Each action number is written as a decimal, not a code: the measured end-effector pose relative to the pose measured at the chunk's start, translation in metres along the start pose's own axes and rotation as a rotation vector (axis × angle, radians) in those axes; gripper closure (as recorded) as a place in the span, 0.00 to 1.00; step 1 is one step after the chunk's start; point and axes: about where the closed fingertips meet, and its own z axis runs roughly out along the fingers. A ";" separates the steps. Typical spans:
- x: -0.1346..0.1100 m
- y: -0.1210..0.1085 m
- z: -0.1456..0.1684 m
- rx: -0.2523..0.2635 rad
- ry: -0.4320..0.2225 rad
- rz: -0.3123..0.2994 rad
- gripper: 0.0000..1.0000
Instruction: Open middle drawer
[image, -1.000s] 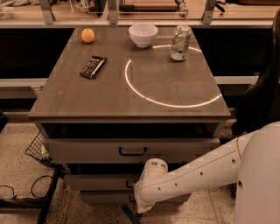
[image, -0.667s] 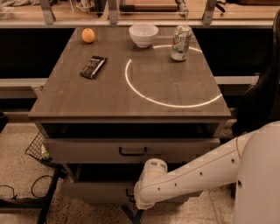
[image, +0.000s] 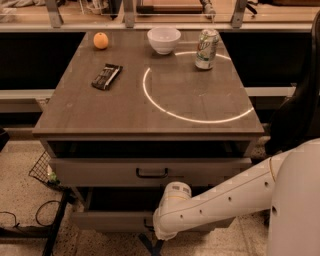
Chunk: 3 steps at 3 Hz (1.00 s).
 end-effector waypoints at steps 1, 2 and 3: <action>0.000 0.000 0.000 0.000 0.000 0.000 1.00; -0.001 0.006 -0.003 0.017 0.015 0.003 1.00; -0.001 0.006 -0.003 0.017 0.015 0.003 1.00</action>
Offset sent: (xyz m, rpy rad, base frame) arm -0.0247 0.0023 0.0050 -0.0330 -0.0650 -0.0244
